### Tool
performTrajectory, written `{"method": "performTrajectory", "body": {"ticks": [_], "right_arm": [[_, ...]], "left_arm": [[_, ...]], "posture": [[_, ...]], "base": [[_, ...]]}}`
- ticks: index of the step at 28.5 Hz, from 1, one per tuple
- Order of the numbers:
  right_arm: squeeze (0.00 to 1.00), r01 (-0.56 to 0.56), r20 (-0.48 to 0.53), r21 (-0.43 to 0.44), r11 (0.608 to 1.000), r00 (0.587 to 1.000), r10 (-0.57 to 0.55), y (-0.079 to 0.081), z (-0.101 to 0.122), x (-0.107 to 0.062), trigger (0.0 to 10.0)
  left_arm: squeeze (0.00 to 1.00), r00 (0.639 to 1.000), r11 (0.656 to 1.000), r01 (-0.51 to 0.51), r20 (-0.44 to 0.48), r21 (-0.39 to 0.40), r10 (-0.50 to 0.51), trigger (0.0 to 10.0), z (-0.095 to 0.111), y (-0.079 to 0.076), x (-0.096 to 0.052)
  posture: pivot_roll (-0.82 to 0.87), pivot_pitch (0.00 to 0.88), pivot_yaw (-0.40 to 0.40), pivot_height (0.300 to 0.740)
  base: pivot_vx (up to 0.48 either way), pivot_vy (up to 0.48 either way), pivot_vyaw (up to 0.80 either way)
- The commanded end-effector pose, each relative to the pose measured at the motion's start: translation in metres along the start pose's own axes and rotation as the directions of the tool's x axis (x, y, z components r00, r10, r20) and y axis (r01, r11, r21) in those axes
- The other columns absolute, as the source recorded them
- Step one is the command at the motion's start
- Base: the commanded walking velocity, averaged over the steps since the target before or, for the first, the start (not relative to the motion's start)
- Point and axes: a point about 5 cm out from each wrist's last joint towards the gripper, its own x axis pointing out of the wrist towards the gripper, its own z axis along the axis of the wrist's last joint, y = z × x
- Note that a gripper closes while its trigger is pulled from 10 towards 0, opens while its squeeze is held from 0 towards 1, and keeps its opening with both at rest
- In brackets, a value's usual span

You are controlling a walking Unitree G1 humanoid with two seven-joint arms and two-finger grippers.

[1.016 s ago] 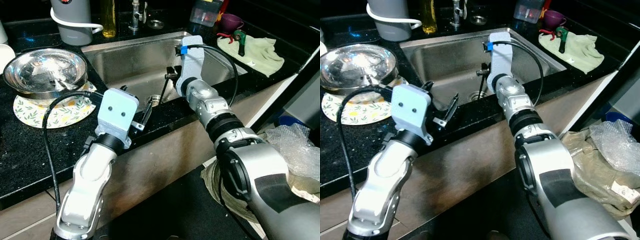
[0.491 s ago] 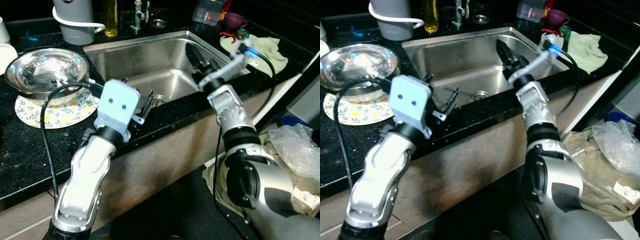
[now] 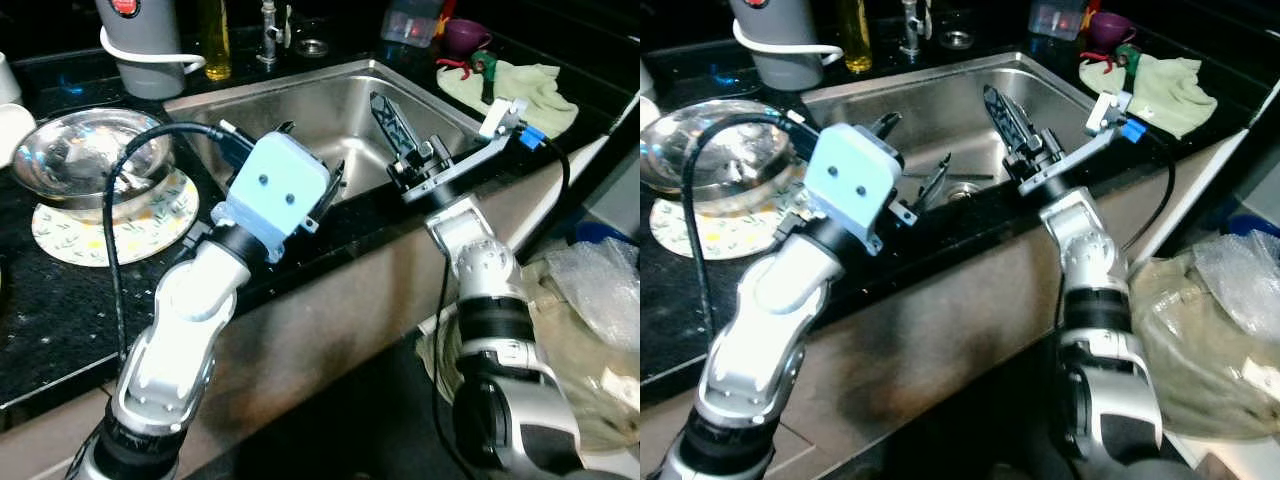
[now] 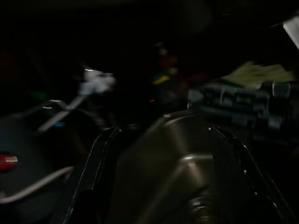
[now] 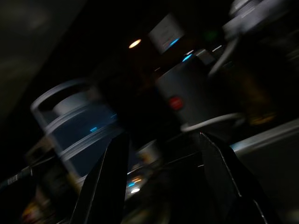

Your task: Kitchen organization

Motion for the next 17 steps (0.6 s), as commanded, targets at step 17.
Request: {"method": "performTrajectory", "body": {"ticks": [17], "right_arm": [[0.0,0.043,0.014,-0.008,0.999,0.999,-0.043,-0.002,0.003,-0.006,10.0]], "left_arm": [[0.0,0.997,0.996,0.021,0.075,0.085,-0.028,10.0,0.028,0.004,0.004]], "posture": [[0.11,0.015,-0.062,0.732]], "base": [[0.0,0.0,0.8]]}}
